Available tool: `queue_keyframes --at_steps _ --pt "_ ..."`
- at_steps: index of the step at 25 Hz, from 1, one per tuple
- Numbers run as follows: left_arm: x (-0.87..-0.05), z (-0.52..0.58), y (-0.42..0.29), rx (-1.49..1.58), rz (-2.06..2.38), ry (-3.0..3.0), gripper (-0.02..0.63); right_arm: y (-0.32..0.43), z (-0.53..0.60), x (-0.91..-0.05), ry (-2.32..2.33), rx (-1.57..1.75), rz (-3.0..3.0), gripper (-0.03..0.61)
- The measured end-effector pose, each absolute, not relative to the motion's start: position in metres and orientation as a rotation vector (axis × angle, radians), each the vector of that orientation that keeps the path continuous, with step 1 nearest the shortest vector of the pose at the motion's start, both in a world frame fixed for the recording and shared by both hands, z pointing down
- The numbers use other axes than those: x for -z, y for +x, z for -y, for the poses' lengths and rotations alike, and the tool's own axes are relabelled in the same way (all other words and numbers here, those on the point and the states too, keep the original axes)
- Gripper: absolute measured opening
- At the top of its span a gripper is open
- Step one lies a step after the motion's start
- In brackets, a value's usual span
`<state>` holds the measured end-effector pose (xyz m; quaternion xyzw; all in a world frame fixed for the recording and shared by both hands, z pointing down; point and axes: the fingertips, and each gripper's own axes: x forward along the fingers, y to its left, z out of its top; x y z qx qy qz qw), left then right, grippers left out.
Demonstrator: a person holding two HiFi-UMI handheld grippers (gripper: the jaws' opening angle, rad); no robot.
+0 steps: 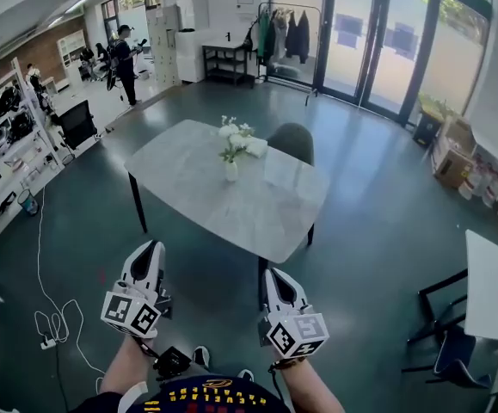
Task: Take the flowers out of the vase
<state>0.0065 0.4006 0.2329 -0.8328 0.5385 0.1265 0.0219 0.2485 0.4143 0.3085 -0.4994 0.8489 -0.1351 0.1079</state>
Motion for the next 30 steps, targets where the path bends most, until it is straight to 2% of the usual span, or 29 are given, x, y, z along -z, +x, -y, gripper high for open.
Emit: queue_keyframes --at_steps 22,30 --pt "-0.227 -0.280 -0.126 -0.536 -1.505 -2.721 0.003 0.137 -0.332 -0.286 -1.725 0.314 -2.340 0.005" --pt "-0.256 -0.252 -0.167 -0.599 -1.551 -2.770 0.003 0.116 -0.317 -0.301 -1.826 0.348 -2.365 0.005"
